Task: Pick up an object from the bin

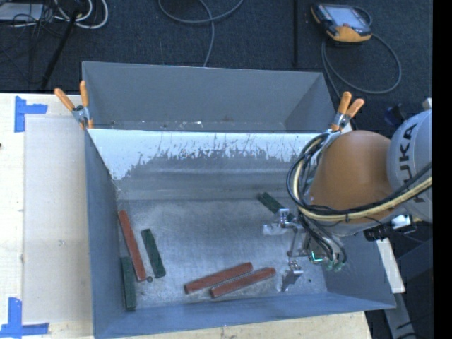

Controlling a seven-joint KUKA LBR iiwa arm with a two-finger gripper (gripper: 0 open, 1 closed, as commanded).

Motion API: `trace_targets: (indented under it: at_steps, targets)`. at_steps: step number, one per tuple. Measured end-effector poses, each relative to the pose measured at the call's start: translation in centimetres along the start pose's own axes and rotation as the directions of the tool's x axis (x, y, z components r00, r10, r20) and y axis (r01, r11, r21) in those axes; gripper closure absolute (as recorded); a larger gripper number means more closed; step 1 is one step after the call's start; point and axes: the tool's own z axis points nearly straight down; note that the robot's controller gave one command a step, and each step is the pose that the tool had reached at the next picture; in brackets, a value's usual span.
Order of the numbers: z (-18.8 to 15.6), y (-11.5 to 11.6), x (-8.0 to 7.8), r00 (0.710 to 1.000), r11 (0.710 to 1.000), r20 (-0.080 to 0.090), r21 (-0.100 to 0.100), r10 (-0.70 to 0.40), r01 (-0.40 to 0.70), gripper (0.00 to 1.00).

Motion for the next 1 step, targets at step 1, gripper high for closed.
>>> trace_targets:
  at_steps: [1]
  targets:
    - [-0.19,0.00,-0.04,1.000,1.000,0.003,0.000,0.000,0.000,0.00]
